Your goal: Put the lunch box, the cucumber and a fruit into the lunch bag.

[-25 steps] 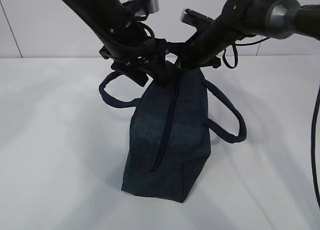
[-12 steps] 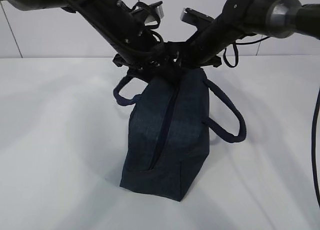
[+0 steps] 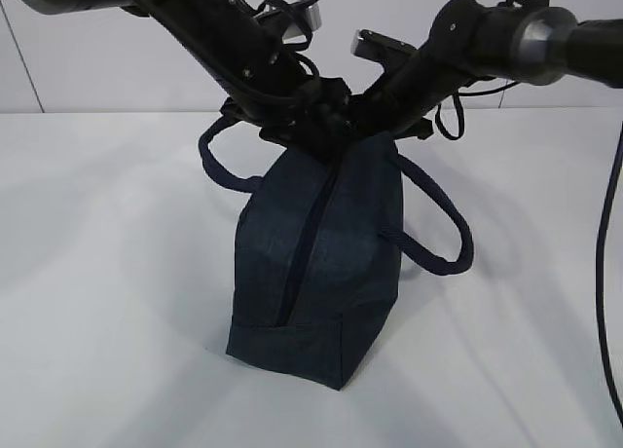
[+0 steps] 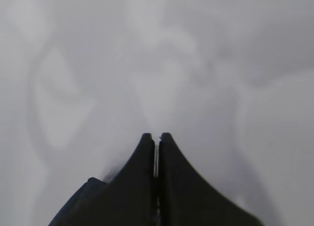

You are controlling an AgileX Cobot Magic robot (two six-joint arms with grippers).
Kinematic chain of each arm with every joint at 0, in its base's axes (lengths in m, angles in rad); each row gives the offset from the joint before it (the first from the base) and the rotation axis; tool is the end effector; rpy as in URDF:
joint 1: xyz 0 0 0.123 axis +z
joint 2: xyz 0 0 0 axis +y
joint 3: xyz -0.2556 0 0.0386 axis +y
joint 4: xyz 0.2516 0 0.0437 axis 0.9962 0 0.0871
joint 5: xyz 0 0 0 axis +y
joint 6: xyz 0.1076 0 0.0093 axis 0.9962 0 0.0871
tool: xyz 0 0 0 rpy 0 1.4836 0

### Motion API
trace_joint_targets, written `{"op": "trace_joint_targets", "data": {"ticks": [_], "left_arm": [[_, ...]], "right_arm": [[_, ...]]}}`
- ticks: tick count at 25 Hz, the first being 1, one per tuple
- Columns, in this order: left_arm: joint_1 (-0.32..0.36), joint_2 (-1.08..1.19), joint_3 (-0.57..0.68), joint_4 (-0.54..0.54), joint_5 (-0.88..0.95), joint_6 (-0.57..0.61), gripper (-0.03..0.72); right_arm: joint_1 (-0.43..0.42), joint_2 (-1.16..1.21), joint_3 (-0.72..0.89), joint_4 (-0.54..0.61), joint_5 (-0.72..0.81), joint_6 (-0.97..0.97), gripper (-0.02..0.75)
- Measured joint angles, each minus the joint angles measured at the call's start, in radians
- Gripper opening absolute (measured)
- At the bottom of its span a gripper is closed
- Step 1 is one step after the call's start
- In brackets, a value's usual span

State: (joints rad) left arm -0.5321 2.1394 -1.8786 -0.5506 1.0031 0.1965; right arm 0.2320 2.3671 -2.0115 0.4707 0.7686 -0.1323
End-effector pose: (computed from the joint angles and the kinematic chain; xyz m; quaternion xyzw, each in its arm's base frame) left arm 0.3793 -0.2786 0.2084 0.2442 0.9169 -0.2813 0.1434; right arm 0.4961 0.1522 0.1424 -0.0529 0.9440 0.2131 0.2462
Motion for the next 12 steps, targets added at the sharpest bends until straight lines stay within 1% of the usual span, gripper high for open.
{"op": "trace_joint_targets", "data": {"ticks": [12], "left_arm": [[0.0,-0.004,-0.004,0.012,0.009,0.0,-0.007]], "right_arm": [[0.0,0.018,-0.008,-0.019,0.004,0.002,0.0]]}}
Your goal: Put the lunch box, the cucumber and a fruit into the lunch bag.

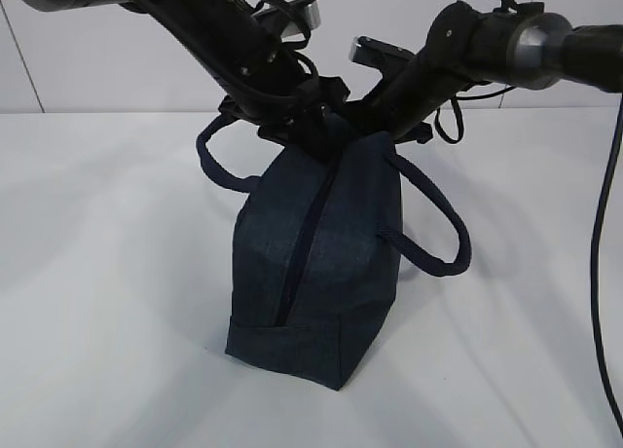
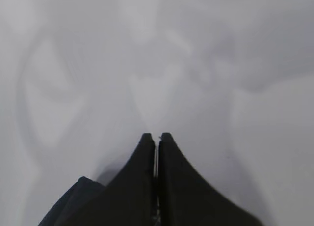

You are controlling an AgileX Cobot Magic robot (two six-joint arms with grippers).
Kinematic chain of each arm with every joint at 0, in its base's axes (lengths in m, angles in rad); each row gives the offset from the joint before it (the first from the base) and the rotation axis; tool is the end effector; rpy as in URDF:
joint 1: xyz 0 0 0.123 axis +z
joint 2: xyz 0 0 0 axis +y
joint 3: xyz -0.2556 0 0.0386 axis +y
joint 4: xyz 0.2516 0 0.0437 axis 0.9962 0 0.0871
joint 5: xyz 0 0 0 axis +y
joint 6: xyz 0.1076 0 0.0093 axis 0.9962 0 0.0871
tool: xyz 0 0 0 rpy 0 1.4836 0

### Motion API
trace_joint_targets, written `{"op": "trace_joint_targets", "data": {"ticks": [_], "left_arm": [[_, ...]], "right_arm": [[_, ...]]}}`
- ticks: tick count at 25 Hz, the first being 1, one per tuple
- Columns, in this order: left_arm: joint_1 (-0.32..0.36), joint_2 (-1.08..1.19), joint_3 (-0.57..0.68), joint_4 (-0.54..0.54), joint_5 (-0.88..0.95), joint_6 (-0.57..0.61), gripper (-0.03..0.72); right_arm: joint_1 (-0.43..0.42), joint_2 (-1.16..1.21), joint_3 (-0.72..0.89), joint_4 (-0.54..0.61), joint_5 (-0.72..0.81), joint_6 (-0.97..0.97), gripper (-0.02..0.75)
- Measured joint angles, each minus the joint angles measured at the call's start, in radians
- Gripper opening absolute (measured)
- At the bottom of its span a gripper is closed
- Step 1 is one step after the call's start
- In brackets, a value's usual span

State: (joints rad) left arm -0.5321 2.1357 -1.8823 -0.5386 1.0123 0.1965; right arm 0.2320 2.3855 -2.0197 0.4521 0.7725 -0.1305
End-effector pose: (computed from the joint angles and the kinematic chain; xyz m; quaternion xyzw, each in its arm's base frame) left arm 0.3788 -0.2776 0.2104 0.2488 0.9170 -0.2767 0.1437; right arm 0.4972 0.1513 0.1346 -0.0567 0.9471 0.2049 0.2403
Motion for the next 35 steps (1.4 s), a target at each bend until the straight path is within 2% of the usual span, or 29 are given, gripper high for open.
{"op": "trace_joint_targets", "data": {"ticks": [14,18,23,25,31,35], "left_arm": [[0.0,-0.004,0.0,0.011,0.015,0.0,-0.008],[0.0,-0.008,-0.002,0.012,0.033,0.002,-0.008],[0.0,-0.009,-0.003,0.014,0.05,0.005,-0.008],[0.0,-0.009,-0.003,0.014,0.055,0.005,-0.007],[0.0,-0.011,-0.003,0.014,0.065,0.002,0.006],[0.0,-0.011,-0.003,0.014,0.07,-0.003,0.076]], "right_arm": [[0.0,0.007,-0.052,-0.022,0.053,0.002,0.012],[-0.002,0.009,-0.1,-0.032,0.077,0.002,0.106],[-0.004,0.011,-0.154,-0.05,0.137,0.004,0.3],[-0.004,0.011,-0.165,-0.076,0.145,0.006,0.353],[-0.004,-0.041,-0.167,-0.254,0.196,0.009,0.394],[-0.01,-0.099,-0.167,-0.318,0.281,0.009,0.396]]}}
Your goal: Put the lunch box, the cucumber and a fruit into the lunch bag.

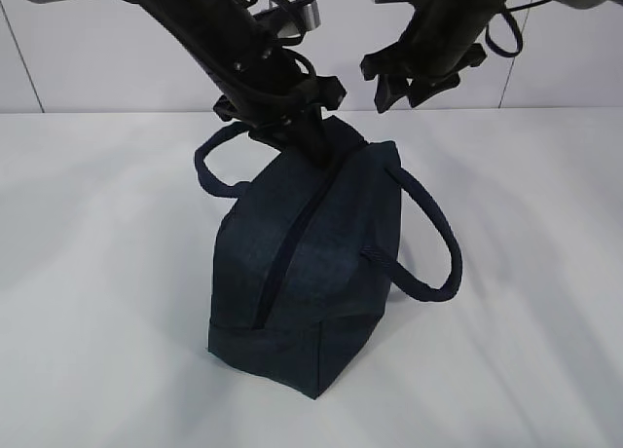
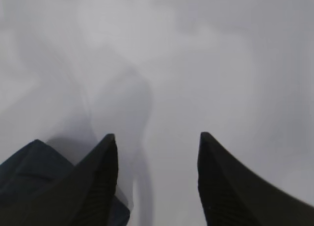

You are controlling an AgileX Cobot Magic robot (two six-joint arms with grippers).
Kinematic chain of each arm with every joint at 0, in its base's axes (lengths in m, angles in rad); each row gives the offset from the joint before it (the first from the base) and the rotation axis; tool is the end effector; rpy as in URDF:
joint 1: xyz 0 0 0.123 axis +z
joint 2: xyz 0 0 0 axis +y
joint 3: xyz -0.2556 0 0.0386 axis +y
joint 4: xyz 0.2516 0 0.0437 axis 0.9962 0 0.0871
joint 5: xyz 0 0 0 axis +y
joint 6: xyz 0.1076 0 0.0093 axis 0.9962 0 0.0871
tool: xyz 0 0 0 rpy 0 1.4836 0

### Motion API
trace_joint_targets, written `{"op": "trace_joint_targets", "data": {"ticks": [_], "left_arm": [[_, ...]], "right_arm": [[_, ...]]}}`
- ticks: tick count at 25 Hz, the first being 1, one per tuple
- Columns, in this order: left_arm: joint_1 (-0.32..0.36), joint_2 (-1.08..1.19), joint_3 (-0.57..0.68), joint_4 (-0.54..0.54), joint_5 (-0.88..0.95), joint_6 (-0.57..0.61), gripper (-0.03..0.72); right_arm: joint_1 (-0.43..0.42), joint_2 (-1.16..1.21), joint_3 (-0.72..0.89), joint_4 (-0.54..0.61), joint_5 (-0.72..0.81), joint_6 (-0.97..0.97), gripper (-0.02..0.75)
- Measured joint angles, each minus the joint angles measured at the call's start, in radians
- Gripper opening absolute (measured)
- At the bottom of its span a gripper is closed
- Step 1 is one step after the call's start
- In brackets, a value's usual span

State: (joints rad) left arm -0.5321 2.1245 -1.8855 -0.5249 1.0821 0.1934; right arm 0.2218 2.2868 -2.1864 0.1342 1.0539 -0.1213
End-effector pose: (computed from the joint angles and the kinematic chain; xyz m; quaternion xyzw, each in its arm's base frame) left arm 0.3718 -0.2744 0.2137 0.2615 0.9191 -0.2700 0.1181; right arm 0.4885 0.1231 0.2150 -0.1476 0.9551 0.0771 0.2451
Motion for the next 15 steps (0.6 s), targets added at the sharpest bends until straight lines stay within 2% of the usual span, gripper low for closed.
{"op": "trace_joint_targets", "data": {"ticks": [2,5,8,15], "left_arm": [[0.0,0.0,-0.001,0.0,0.007,-0.01,0.143],[0.0,0.0,-0.005,0.0,0.044,-0.024,0.288],[0.0,-0.002,-0.019,0.005,0.09,-0.03,0.39],[0.0,-0.011,-0.112,0.088,0.138,-0.062,0.432]], "right_arm": [[0.0,-0.026,-0.001,-0.015,0.045,0.0,0.396],[0.0,-0.062,-0.001,-0.032,0.121,0.0,0.396],[0.0,-0.091,-0.001,-0.052,0.173,0.0,0.395],[0.0,-0.11,-0.002,-0.07,0.184,0.0,0.395]]}}
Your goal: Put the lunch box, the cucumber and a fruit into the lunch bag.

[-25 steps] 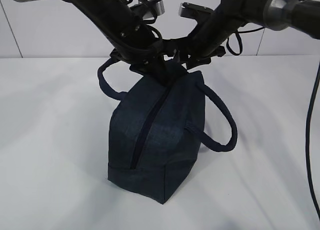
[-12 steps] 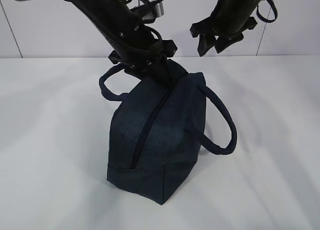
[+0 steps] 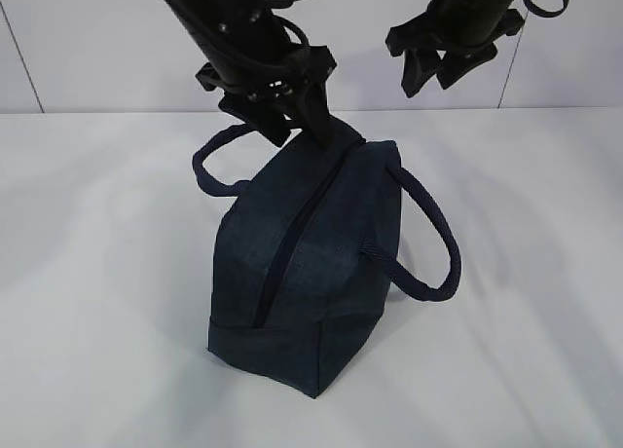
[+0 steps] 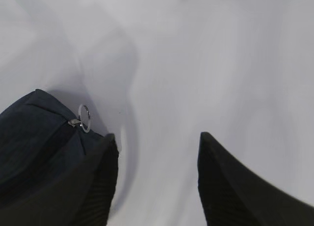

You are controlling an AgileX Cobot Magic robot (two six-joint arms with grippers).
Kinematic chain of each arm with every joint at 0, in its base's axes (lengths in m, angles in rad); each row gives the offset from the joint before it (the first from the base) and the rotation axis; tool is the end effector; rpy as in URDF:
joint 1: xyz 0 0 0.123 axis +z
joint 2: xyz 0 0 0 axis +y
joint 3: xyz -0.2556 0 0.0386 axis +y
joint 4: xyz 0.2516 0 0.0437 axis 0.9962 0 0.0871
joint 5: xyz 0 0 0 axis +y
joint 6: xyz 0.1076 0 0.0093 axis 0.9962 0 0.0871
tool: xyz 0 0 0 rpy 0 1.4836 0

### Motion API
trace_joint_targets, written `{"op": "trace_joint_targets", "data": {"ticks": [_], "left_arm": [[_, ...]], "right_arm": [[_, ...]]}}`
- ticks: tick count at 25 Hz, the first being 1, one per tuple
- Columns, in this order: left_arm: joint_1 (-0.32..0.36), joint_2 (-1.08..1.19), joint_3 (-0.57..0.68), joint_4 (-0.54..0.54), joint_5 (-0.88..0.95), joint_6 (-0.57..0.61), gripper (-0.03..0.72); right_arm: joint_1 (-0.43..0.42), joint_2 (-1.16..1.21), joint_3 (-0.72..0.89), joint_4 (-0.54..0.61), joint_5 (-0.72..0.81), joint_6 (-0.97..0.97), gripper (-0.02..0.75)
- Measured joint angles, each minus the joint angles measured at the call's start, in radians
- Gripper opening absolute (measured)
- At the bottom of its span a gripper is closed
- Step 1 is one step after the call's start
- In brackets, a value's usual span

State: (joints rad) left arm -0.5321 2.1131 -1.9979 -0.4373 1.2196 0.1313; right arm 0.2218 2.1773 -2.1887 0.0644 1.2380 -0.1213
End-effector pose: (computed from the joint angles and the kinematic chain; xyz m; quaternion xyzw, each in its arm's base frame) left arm 0.3698 -0.2676 0.2436 0.2751 0.9243 -0.2400 0.1115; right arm 0.4605 0.1106 0.2596 -0.1630 0.9626 0.0427 0.2120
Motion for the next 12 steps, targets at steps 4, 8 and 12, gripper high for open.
{"op": "trace_joint_targets", "data": {"ticks": [4,8,12], "left_arm": [[0.0,-0.029,-0.002,0.041,0.01,-0.027,0.433],[0.0,-0.079,-0.003,0.089,0.018,-0.05,0.433],[0.0,-0.136,-0.003,0.198,0.02,-0.073,0.433]], "right_arm": [[-0.002,-0.026,0.0,-0.001,0.004,0.0,0.396],[-0.002,-0.083,0.0,-0.001,0.006,0.0,0.396],[-0.002,-0.165,0.051,-0.001,0.007,0.002,0.395]]}}
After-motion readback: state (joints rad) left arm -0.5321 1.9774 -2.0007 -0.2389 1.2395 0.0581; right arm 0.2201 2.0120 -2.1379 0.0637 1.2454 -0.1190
